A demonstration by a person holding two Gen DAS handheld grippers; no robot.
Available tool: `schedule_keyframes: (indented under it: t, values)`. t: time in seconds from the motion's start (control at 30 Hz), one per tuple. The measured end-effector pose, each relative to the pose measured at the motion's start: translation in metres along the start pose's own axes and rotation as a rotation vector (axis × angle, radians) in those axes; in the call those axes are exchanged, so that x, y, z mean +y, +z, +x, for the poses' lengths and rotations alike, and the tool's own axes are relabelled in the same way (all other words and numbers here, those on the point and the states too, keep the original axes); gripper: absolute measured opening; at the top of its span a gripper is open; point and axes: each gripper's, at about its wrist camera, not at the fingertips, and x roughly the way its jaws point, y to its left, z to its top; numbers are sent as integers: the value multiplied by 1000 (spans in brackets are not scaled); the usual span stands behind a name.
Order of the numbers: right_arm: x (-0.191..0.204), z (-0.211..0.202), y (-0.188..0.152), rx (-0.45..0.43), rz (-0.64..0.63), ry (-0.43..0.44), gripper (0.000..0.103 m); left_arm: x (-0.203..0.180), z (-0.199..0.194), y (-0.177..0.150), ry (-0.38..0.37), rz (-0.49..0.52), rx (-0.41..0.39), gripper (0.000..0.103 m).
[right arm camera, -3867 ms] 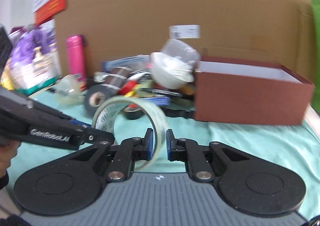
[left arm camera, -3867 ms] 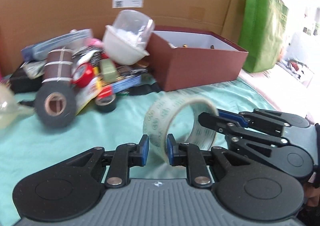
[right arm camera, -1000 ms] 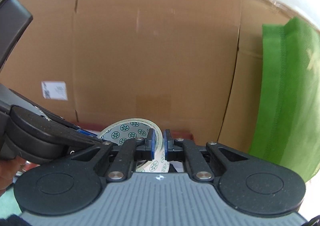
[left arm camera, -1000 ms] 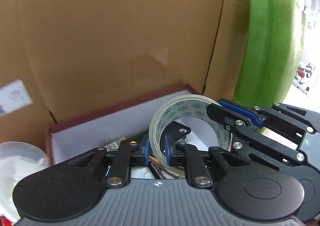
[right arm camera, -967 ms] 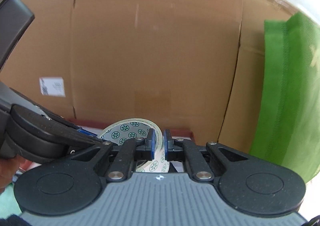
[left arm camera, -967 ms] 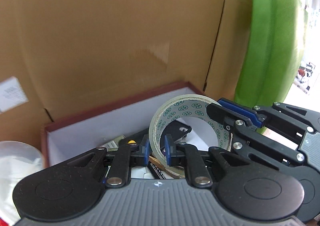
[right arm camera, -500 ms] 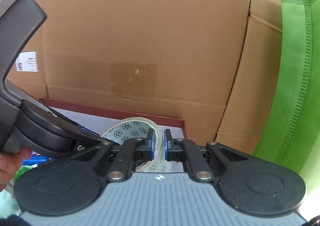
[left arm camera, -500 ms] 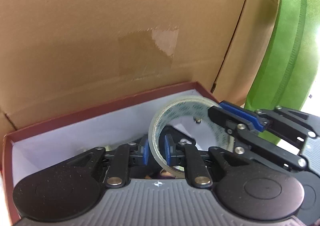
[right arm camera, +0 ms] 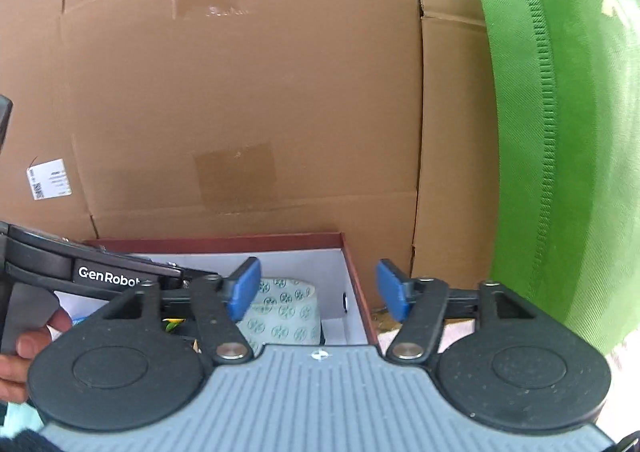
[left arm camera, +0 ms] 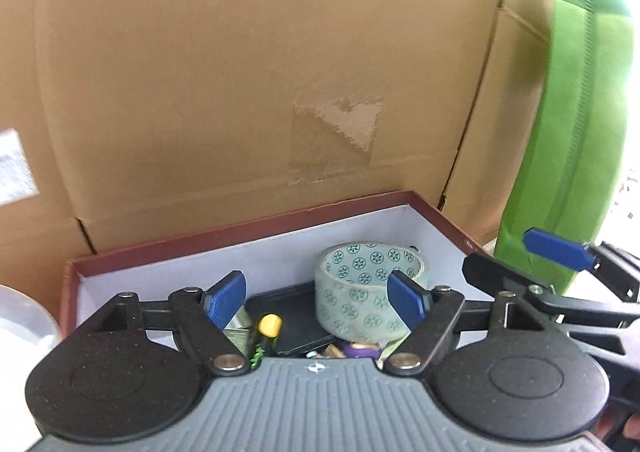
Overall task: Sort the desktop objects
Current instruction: 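Lower the tape roll into the box and open the left gripper, then withdraw the left gripper from the box back toward the black tape roll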
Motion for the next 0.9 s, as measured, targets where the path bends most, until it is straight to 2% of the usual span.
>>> schedule_keyframes:
  t: [0.07,0.13,0.37,0.53,0.8,0.9]
  values:
    - [1,-9,-4,-6,5,-5,85,-2,-10,-3,11,25,-11,85]
    - [3,-17,-7,-6,12,1,88,1,-14,-6,29,41,-20,88]
    - [14,-40,-14,-2,2,26,91,-8,-53,-24,106,115,-72,90]
    - [26,-66,-23,-7,4,17,94,-7,-74,-39,120,109,-63,90]
    - [57,-105,-40,1,-44,-34,94,-9,-107,-66,221,161,-62,90]
    - [67,-120,-48,-7,-46,-37,95,-3,-118,-77,228,143,-35,90]
